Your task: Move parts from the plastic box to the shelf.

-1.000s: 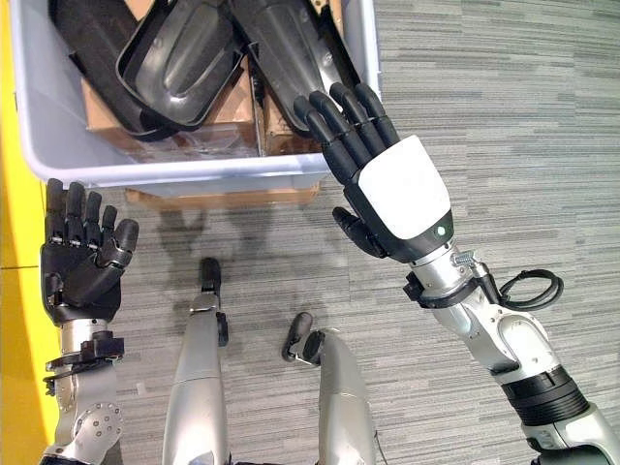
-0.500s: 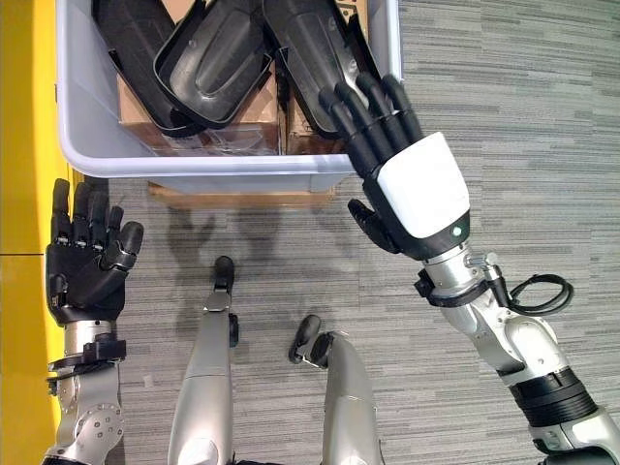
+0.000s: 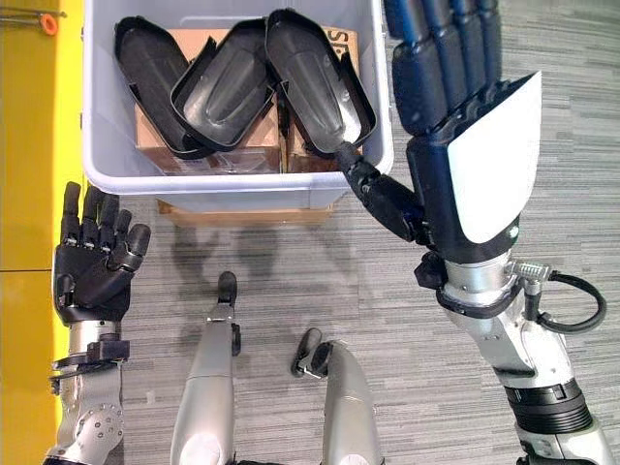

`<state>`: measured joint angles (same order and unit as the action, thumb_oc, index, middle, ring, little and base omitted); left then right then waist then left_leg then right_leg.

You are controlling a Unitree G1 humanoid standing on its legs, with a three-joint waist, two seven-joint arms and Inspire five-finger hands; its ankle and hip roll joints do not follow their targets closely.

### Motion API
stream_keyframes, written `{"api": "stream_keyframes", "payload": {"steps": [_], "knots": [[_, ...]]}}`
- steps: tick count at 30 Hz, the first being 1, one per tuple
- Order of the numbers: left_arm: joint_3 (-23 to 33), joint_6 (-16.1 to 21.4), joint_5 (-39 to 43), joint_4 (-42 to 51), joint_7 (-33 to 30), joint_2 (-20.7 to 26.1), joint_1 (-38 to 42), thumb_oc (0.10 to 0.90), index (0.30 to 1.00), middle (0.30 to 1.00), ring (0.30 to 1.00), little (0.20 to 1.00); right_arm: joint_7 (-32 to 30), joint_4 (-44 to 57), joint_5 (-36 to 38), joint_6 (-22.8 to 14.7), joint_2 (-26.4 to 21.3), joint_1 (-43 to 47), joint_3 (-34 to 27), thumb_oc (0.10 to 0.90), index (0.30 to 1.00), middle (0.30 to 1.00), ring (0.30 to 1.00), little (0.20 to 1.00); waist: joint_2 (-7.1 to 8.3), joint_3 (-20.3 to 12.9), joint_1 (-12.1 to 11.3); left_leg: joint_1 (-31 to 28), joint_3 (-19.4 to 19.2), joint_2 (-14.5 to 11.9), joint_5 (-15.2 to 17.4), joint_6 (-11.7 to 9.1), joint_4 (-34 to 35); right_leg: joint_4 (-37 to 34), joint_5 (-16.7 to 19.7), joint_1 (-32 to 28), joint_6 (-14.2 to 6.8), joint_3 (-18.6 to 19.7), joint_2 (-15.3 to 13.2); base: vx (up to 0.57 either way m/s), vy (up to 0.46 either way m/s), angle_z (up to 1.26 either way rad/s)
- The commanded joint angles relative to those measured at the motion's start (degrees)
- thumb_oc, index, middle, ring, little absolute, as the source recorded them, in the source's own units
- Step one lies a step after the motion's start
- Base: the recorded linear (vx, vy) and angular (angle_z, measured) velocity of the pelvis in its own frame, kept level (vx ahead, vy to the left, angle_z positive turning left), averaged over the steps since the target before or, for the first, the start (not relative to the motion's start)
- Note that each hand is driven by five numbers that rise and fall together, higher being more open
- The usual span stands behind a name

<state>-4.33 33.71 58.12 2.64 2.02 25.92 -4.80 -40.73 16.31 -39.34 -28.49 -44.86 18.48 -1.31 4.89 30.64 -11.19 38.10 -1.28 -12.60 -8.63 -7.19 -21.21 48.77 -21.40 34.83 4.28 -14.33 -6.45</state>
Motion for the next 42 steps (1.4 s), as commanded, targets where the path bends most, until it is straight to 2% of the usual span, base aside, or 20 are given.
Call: {"api": "stream_keyframes", "payload": {"steps": [1,11,14,17,20,21,22,23,24,25,26,27,28,29,30,31,32,34,38,42], "knots": [[0.44,3.88,-1.03,7.20,4.30,-0.88,0.21,0.900,1.000,1.000,1.000,1.000,-1.44,2.37,1.63,-0.38,-2.48,7.14,-5.05,0.900,1.000,1.000,1.000,1.000,-3.56,-0.85,0.83,-5.88,-2.55,3.04,6.58,3.05,1.19,0.69,1.61,-3.26,-3.22,-0.03,1.80,0.05,-0.012,0.01],[1.07,3.60,0.96,6.45,8.64,0.88,-1.57,0.900,1.000,1.000,1.000,1.000,-2.04,-5.55,0.55,4.83,-7.26,12.44,-1.52,0.900,1.000,1.000,1.000,1.000,-3.66,-0.85,-1.59,-8.98,-1.27,3.45,6.55,3.15,1.14,0.10,1.28,-7.44,-2.46,-1.08,1.39,0.05,-0.013,0.01],[1.41,3.43,2.35,6.40,9.51,1.16,-2.12,0.900,1.000,1.000,1.000,1.000,-1.10,-8.43,2.77,5.83,-8.77,14.69,0.06,0.900,1.000,1.000,1.000,1.000,-3.69,-0.85,-2.31,-9.77,-0.89,3.68,6.66,3.13,0.98,-0.17,1.06,-8.75,-2.23,-1.40,1.21,0.07,0.079,0.03],[2.02,3.46,4.49,5.68,12.68,0.85,-3.09,0.900,1.000,1.000,1.000,1.000,0.14,-10.68,1.24,5.39,-10.03,15.91,1.08,0.900,1.000,1.000,1.000,1.000,-3.73,-0.85,-3.06,-11.02,-0.78,4.14,7.19,3.27,0.61,-0.75,0.98,-10.41,-2.33,-1.68,0.36,0.08,0.228,0.08],[2.66,1.74,7.13,4.82,16.64,0.40,-4.27,0.900,1.000,1.000,1.000,1.000,1.84,-10.81,1.78,6.19,-11.26,13.99,0.91,0.900,1.000,1.000,1.000,1.000,-3.21,-1.71,-3.71,-12.64,-1.86,4.50,9.07,3.83,-0.57,-1.58,0.41,-13.64,-2.67,-2.98,-1.81,0.13,0.259,0.06],[3.35,-0.90,9.03,4.85,18.23,-0.04,-5.33,0.900,1.000,1.000,1.000,1.000,2.86,-10.58,3.91,6.14,-11.83,10.92,-0.48,0.900,1.000,1.000,1.000,1.000,-1.84,-3.06,-3.88,-13.93,-3.32,4.63,11.85,4.32,-2.09,-0.46,-1.68,-16.28,-4.16,-3.85,-4.10,0.25,0.310,0.00],[3.12,-1.65,7.83,4.71,18.10,-0.35,-5.85,0.900,1.000,1.000,1.000,1.000,2.33,-10.66,3.69,5.53,-10.95,8.55,-0.89,0.900,1.000,1.000,1.000,1.000,-1.37,-3.70,-3.74,-15.21,-3.67,4.28,12.32,5.32,-2.32,4.48,-0.34,-15.02,-6.15,-3.58,-5.47,0.26,0.247,-0.06],[2.73,-1.46,6.44,4.82,17.91,-0.37,-6.06,0.900,1.000,1.000,1.000,1.000,2.48,-10.42,3.86,5.49,-10.30,7.88,-0.60,0.900,1.000,1.000,1.000,1.000,-1.18,-3.98,-3.54,-16.05,-3.88,4.11,12.65,5.91,-2.30,7.86,1.14,-13.98,-7.62,-3.28,-6.00,0.07,0.120,-0.26],[1.22,-0.04,3.66,5.65,16.39,-0.42,-6.50,0.900,1.000,1.000,1.000,1.000,3.18,-10.31,4.43,5.40,-8.97,7.92,0.15,0.900,1.000,1.000,1.000,1.000,-1.11,-4.22,-3.16,-16.99,-3.94,3.43,11.42,7.13,-1.40,11.57,6.30,-10.40,-9.67,-1.51,-4.98,0.15,0.009,-0.40],[-0.62,0.72,2.26,6.06,13.36,0.32,-6.31,0.900,1.000,1.000,1.000,1.000,4.93,-10.06,5.49,5.49,-7.87,8.77,1.64,0.900,1.000,1.000,1.000,1.000,-0.75,-4.53,-2.22,-18.27,-4.09,3.16,12.70,7.09,-2.10,9.23,6.89,-10.11,-9.71,-0.12,-5.06,0.20,-0.299,-0.54],[-2.70,1.63,2.11,5.14,10.88,1.34,-4.47,0.900,1.000,1.000,1.000,1.000,4.23,-10.79,4.15,4.89,-6.34,9.68,3.31,0.900,1.000,1.000,1.000,1.000,0.54,-4.09,-0.36,-19.51,-2.85,2.28,14.10,6.04,-2.62,-6.41,11.53,-12.26,-11.30,4.50,-5.07,0.17,-0.610,-0.48],[-3.70,2.89,2.09,3.90,9.33,2.77,-0.78,0.900,1.000,1.000,1.000,1.000,2.64,-10.55,1.57,5.76,-5.49,11.72,5.06,0.900,1.000,1.000,1.000,1.000,1.68,-3.05,1.35,-18.99,-1.19,1.81,15.50,5.43,-3.13,-20.03,18.36,-13.81,-13.43,9.55,-6.05,0.00,-0.715,-0.23],[-4.37,3.64,1.44,3.94,7.82,3.42,0.92,0.900,1.000,1.000,1.000,1.000,2.30,-9.95,0.76,6.24,-5.22,12.54,5.70,0.900,1.000,1.000,1.000,1.000,1.94,-2.41,1.86,-18.79,-0.16,1.19,16.45,5.45,-3.59,-21.81,21.76,-13.42,-13.90,11.99,-6.63,-0.07,-0.709,0.51],[-5.38,3.04,-0.24,4.28,5.77,4.28,4.07,0.900,1.000,1.000,1.000,1.000,3.49,-9.77,1.35,8.71,-5.11,15.13,6.73,0.900,1.000,1.000,1.000,1.000,2.66,-2.44,2.24,-17.94,0.24,0.52,17.40,5.53,-3.91,-25.78,19.49,-15.39,-14.61,12.24,-6.68,0.02,-0.633,1.04],[-6.35,2.47,0.83,4.33,4.20,4.24,5.42,0.900,1.000,1.000,1.000,1.000,4.41,-10.68,2.01,9.68,-4.82,15.80,7.05,0.900,1.000,1.000,1.000,1.000,2.72,-2.54,2.25,-17.26,1.49,0.38,17.30,5.13,-4.10,-26.72,19.17,-16.28,-14.47,11.59,-6.20,0.07,-0.638,1.14],[-6.06,2.26,4.15,3.42,4.60,3.96,6.64,0.900,1.000,1.000,1.000,1.000,4.44,-11.76,1.59,9.07,-5.47,17.13,8.31,0.900,1.000,1.000,1.000,1.000,2.79,-2.58,2.43,-17.19,0.31,-1.49,16.00,3.06,-3.26,-28.05,18.15,-17.52,-13.55,8.85,-5.05,0.05,-0.375,0.91],[-6.01,2.27,4.25,3.35,4.72,3.93,6.68,0.900,1.000,1.000,1.000,1.000,4.43,-11.82,1.60,9.08,-5.49,17.26,8.41,0.900,1.000,1.000,1.000,1.000,2.72,-2.55,2.51,-17.23,0.38,-1.54,15.95,3.00,-3.18,-28.17,18.20,-17.63,-13.51,8.76,-4.98,0.02,-0.238,0.99],[-6.07,1.28,2.02,5.62,5.79,3.73,5.88,0.900,1.000,1.000,1.000,1.000,5.95,-12.97,3.49,8.05,-8.71,18.74,8.65,0.900,1.000,1.000,1.000,1.000,1.90,-2.33,1.96,-17.56,-0.96,-3.99,13.46,0.75,-0.69,-29.51,17.76,-18.66,-12.77,5.33,-4.87,0.05,-0.127,0.77],[-5.57,1.64,3.59,5.96,5.28,4.49,3.94,0.900,1.000,1.000,1.000,1.000,8.92,-12.99,6.34,8.34,-11.69,19.35,9.58,0.900,1.000,1.000,1.000,1.000,0.84,-2.36,2.15,-19.17,-2.47,-5.93,11.28,-0.13,2.20,-27.52,16.55,-17.91,-11.77,4.30,-4.61,0.09,0.003,0.04],[-5.43,2.14,4.02,5.23,6.10,4.18,3.83,0.900,1.000,1.000,1.000,1.000,9.03,-13.94,5.41,7.13,-12.44,17.87,9.68,0.900,1.000,1.000,1.000,1.000,0.67,-2.22,2.51,-19.92,-3.50,-6.44,9.82,-0.35,4.41,-27.33,16.62,-17.14,-11.65,3.91,-4.81,0.05,0.029,-0.11]]}}
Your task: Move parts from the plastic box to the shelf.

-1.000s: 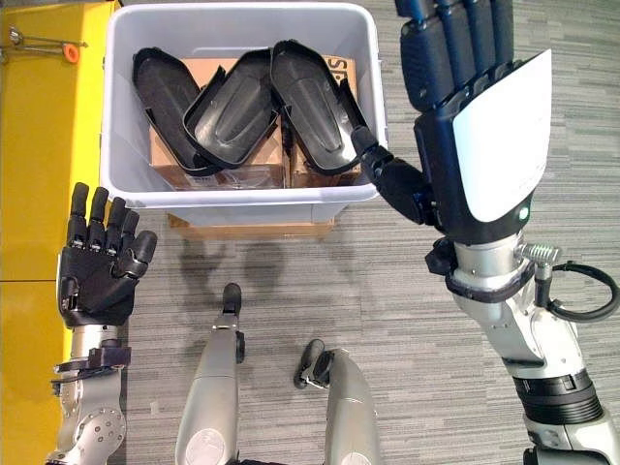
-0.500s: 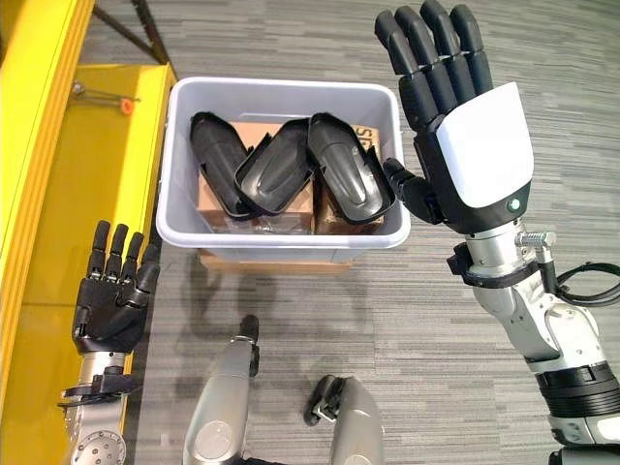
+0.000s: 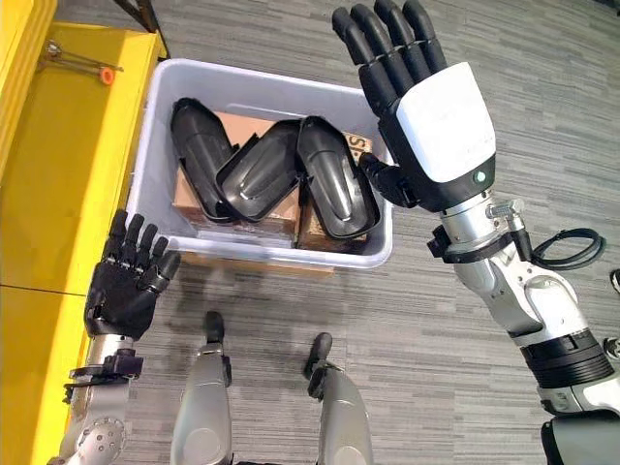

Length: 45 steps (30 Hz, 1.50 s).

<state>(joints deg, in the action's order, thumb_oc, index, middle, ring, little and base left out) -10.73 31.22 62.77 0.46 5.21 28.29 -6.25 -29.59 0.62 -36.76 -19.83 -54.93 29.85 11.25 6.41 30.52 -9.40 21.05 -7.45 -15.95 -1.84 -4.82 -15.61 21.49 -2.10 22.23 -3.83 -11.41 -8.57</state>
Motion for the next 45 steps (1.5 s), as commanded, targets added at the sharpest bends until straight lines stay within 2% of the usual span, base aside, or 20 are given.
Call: {"api": "stream_keyframes", "payload": {"steps": [1,9,18,24,30,34,45], "knots": [[0.79,4.71,-0.66,7.16,2.95,1.80,5.41,0.900,1.000,1.000,1.000,1.000,-2.18,1.59,2.65,-1.52,-2.49,6.47,-2.62,0.900,1.000,1.000,1.000,1.000,-0.89,-2.02,0.75,-2.95,2.55,-3.05,2.89,-2.72,-0.91,-0.02,-2.63,-4.38,-3.55,0.95,-2.73,0.01,0.027,-0.08],[0.57,4.82,-2.06,5.76,2.09,1.49,6.24,0.900,1.000,1.000,1.000,1.000,-2.50,-0.48,0.87,-0.48,-2.56,6.61,-0.64,0.900,1.000,1.000,1.000,1.000,-0.55,-1.54,0.73,-3.04,3.00,-2.68,2.86,-2.51,-0.94,1.64,-3.17,-3.52,-3.35,1.21,-2.47,0.04,-0.011,0.03],[1.53,3.57,-3.62,6.14,1.16,1.71,6.51,0.900,1.000,1.000,1.000,1.000,1.05,-0.39,2.97,0.98,-2.82,5.55,-0.29,0.900,1.000,1.000,1.000,1.000,-0.33,-0.72,0.82,0.87,4.16,-2.45,3.01,-2.45,-2.93,3.37,-3.54,-0.40,-2.89,0.93,-1.68,0.01,-0.047,0.05],[1.14,3.87,-4.53,6.47,0.50,1.22,7.39,0.900,1.000,1.000,1.000,1.000,1.25,-0.41,2.06,2.26,-1.88,5.09,0.22,0.900,1.000,1.000,1.000,1.000,-0.89,-0.72,1.41,5.00,4.41,-2.37,2.50,-2.43,-3.43,4.65,-3.67,3.60,-2.53,0.36,-1.68,-0.04,-0.012,0.00],[0.87,4.02,-4.96,7.50,0.32,0.94,7.62,0.900,1.000,1.000,1.000,1.000,1.91,1.86,2.14,3.03,-1.67,3.02,-1.15,0.900,1.000,1.000,1.000,1.000,-1.31,-0.72,2.78,8.00,4.26,-1.97,2.22,-2.26,-3.29,5.27,-3.61,7.36,-2.49,1.34,-1.30,-0.06,-0.005,0.00],[1.01,4.76,-5.31,8.29,-0.93,0.40,6.79,0.900,1.000,1.000,1.000,1.000,-1.75,5.06,-3.67,2.23,-0.60,-1.62,-3.79,0.900,1.000,1.000,1.000,1.000,-1.72,-0.72,3.71,8.47,4.20,-1.53,2.89,-2.15,-3.68,5.93,-4.32,8.23,-2.35,2.21,-0.90,0.00,0.000,0.00],[1.91,4.05,-5.37,9.01,-0.89,-0.20,7.30,0.900,1.000,1.000,1.000,1.000,1.20,4.60,-2.92,1.64,-0.78,-1.37,-4.03,0.900,1.000,1.000,1.000,1.000,-2.79,-0.72,4.32,9.21,3.36,-0.99,3.35,-1.95,-3.96,5.55,-4.22,9.49,-2.36,2.61,-1.19,-0.01,0.005,-0.02]]}}
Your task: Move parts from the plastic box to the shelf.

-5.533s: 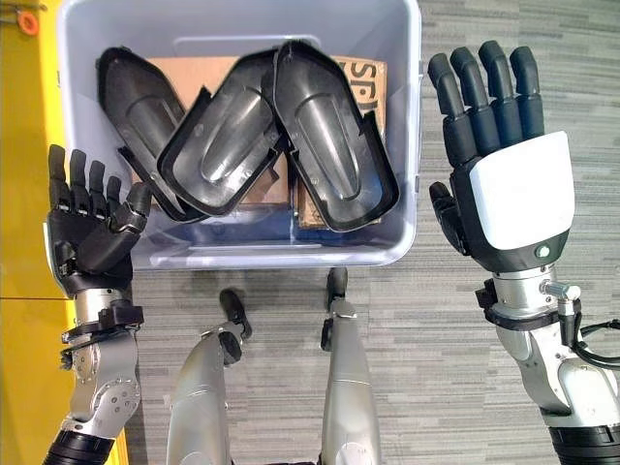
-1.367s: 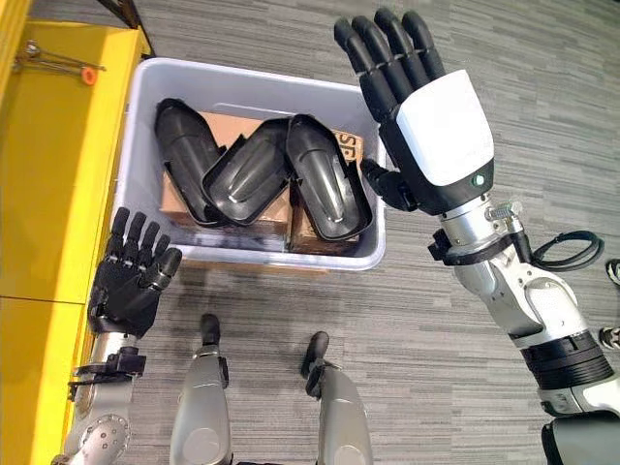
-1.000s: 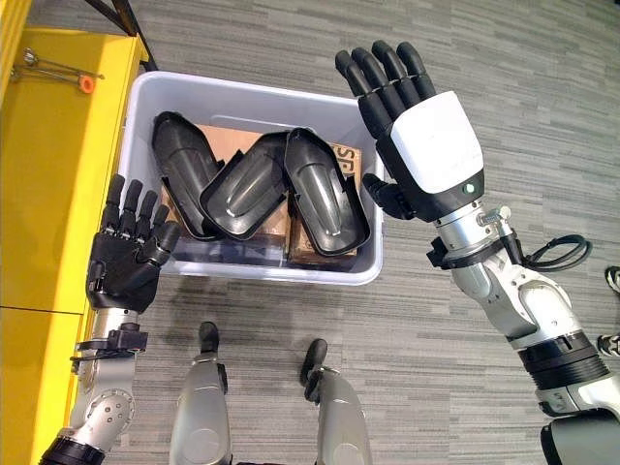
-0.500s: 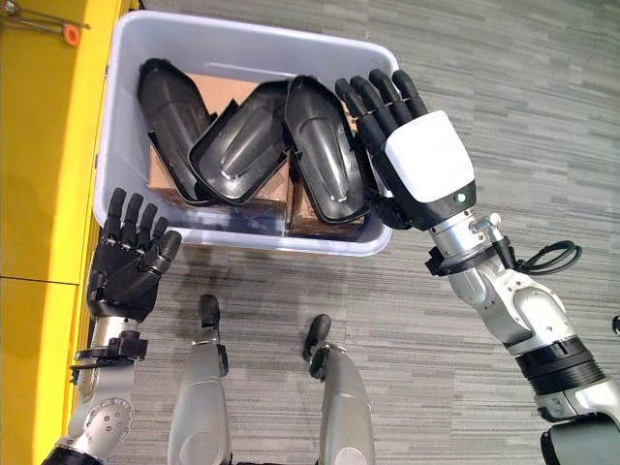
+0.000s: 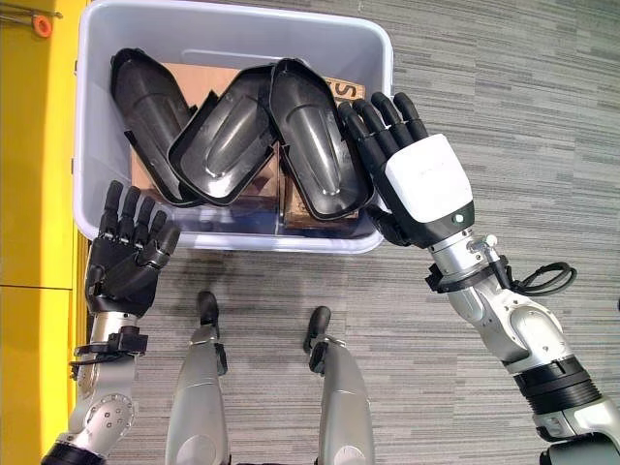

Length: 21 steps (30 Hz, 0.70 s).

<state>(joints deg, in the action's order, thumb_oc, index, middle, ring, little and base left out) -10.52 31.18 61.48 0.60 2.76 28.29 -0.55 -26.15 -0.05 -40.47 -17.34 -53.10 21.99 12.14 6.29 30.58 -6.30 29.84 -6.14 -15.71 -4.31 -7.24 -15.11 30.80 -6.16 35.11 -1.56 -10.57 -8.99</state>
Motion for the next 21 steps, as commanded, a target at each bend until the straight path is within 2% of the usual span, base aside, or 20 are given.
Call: {"api": "stream_keyframes", "payload": {"steps": [1,11,21], "knots": [[1.75,4.05,-4.11,8.84,1.75,-0.22,1.80,0.900,1.000,1.000,1.000,1.000,-2.13,5.08,0.68,-0.73,-2.78,6.86,-4.78,0.900,1.000,1.000,1.000,1.000,-2.71,-0.79,1.19,0.81,2.07,-1.28,5.49,0.48,-4.36,-3.90,0.15,-3.02,-4.55,1.68,-0.75,0.00,0.000,0.00],[1.27,4.69,-3.91,7.94,2.08,-0.18,1.83,0.900,1.000,1.000,1.000,1.000,-3.39,1.96,-1.32,-0.75,-2.75,8.15,-1.81,0.900,1.000,1.000,1.000,1.000,-3.43,-0.79,1.05,3.65,2.04,-1.09,5.36,0.42,-4.45,-2.46,-0.15,0.41,-4.55,1.18,-1.28,0.00,0.008,0.00],[1.82,4.93,-5.23,7.09,1.19,-0.20,3.51,0.900,1.000,1.000,1.000,1.000,-0.44,-2.12,-2.42,-0.34,-3.02,13.91,3.58,0.900,1.000,1.000,1.000,1.000,-3.79,-0.79,0.47,6.30,2.35,-0.86,4.95,0.33,-4.90,-1.39,-0.25,3.20,-4.32,0.50,-1.68,0.00,-0.003,0.01]]}}
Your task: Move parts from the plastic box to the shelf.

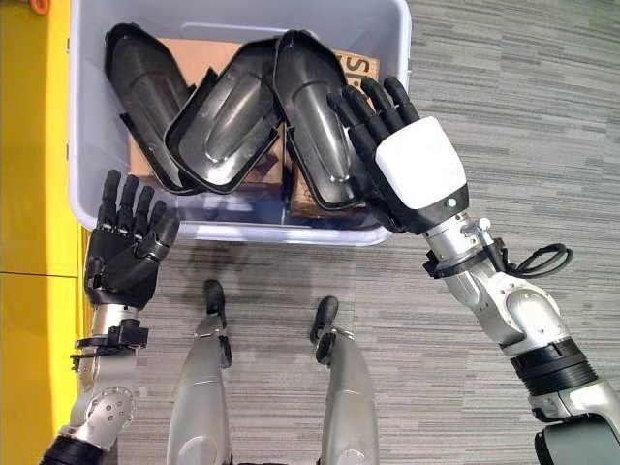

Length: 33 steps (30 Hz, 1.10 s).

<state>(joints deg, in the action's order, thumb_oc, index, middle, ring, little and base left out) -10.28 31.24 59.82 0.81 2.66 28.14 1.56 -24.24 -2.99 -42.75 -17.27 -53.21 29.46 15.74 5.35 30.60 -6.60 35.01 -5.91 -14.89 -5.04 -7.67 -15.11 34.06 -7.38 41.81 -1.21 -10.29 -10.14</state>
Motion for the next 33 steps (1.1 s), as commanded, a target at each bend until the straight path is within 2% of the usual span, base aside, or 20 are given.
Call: {"api": "stream_keyframes", "payload": {"steps": [1,6,11,12,16,26,33], "knots": [[1.62,4.84,-3.62,6.88,1.27,-0.02,1.44,0.900,1.000,1.000,1.000,1.000,-2.43,0.67,-0.28,-0.38,-2.86,6.51,0.09,0.900,1.000,1.000,1.000,1.000,-2.85,-0.81,0.77,1.26,2.13,-1.69,5.65,0.76,-4.95,-4.57,1.00,-3.35,-4.68,0.20,-0.56,0.00,0.000,0.00],[1.54,4.55,-3.83,6.94,1.52,0.15,2.22,0.900,1.000,1.000,1.000,1.000,-1.46,-1.21,-0.92,0.85,-3.05,8.35,2.38,0.900,1.000,1.000,1.000,1.000,-2.85,-0.81,0.68,2.84,2.42,-1.46,5.37,0.66,-5.05,-4.72,1.40,-1.84,-4.73,0.07,-0.65,0.00,0.000,0.00],[1.50,5.75,-5.01,6.75,-0.10,0.25,2.80,0.900,1.000,1.000,1.000,1.000,-1.93,-3.03,-1.38,1.63,-2.86,9.02,3.86,0.900,1.000,1.000,1.000,1.000,-2.93,-0.81,0.65,4.19,2.68,-1.34,5.03,0.71,-4.95,-4.35,1.52,-0.45,-4.69,-0.04,-0.73,0.00,0.000,0.00],[1.89,5.42,-5.10,6.45,0.09,0.30,3.28,0.900,1.000,1.000,1.000,1.000,-2.52,-3.39,-1.61,3.48,-2.41,9.26,4.24,0.900,1.000,1.000,1.000,1.000,-2.91,-0.81,0.67,4.45,2.70,-1.30,4.97,0.67,-4.93,-4.23,1.58,-0.11,-4.75,-0.05,-0.73,0.00,0.000,0.00],[2.38,4.40,-4.78,6.72,0.62,0.38,3.11,0.900,1.000,1.000,1.000,1.000,-3.55,-3.92,-0.90,6.85,-1.68,8.00,3.05,0.900,1.000,1.000,1.000,1.000,-2.79,-0.81,0.85,5.06,2.72,-1.33,4.96,0.54,-5.00,-4.14,1.62,0.47,-4.68,-0.19,-0.61,0.00,-0.003,0.02],[2.08,3.96,-5.11,6.75,0.94,0.00,3.26,0.900,1.000,1.000,1.000,1.000,-1.83,-4.34,-1.88,5.72,-0.72,6.86,2.91,0.900,1.000,1.000,1.000,1.000,-2.55,-0.81,1.06,5.65,2.42,-1.42,5.36,0.62,-5.64,-3.97,1.69,1.05,-4.68,-0.35,-0.59,0.00,0.000,0.00],[1.98,3.75,-5.56,5.40,1.21,-0.51,3.98,0.900,1.000,1.000,1.000,1.000,1.24,-8.88,-1.83,6.96,0.87,10.07,7.08,0.900,1.000,1.000,1.000,1.000,-2.93,-0.81,0.38,7.25,2.67,-1.31,5.07,0.54,-6.07,-2.81,1.34,2.64,-4.24,-1.02,-0.58,0.00,0.000,0.00]]}}
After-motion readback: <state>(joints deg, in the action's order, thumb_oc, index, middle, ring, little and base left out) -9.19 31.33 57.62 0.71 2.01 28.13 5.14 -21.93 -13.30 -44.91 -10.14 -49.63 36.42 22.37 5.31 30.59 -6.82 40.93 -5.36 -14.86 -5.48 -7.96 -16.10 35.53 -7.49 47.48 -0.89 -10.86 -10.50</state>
